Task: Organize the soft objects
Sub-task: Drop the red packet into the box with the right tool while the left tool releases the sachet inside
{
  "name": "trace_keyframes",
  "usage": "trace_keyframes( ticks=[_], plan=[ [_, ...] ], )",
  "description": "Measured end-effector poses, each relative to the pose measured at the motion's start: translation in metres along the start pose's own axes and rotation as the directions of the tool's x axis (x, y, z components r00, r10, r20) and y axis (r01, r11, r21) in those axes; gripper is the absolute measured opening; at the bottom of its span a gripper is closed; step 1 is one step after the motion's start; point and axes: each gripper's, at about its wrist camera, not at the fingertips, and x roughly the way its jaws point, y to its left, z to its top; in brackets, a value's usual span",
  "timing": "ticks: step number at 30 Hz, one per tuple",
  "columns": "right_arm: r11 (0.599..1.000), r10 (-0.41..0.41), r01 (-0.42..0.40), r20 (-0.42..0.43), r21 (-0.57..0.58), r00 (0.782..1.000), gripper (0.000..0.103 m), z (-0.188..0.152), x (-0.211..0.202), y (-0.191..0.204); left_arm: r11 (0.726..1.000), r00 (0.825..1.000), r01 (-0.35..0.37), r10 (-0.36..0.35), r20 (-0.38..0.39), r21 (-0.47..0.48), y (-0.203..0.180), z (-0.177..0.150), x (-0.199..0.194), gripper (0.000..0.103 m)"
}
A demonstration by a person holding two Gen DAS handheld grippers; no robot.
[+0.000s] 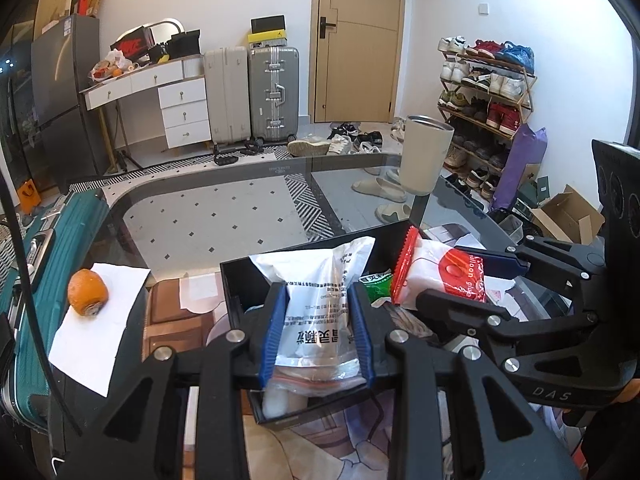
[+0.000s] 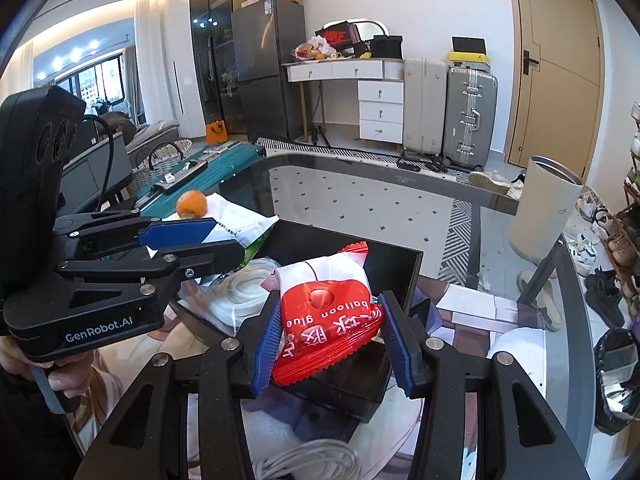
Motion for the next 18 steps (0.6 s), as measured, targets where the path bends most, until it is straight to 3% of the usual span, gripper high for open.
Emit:
trace_keyframes(
  ticks=[12, 15, 18],
  plan=[
    [1.000, -0.004, 0.003, -0.037, -0.027, 0.999, 0.048, 0.007, 0.029, 0.000, 1.000, 1.000, -0.006, 0.006, -0.018, -0.001, 0.003, 0.001, 0.011, 0.030],
    [0.999, -0.007, 0.005, -0.043, -0.032, 0.999, 0.057, 0.007, 0.034, -0.002, 1.000, 1.000, -0.007, 0.007, -0.019, 0.001, 0.002, 0.001, 0.011, 0.030],
    [0.999, -0.013, 0.011, -0.037, -0.037, 0.999, 0.058, 0.008, 0.034, -0.002, 1.000, 1.000, -0.006, 0.006, -0.021, 0.001, 0.003, 0.001, 0.012, 0.030]
  ],
)
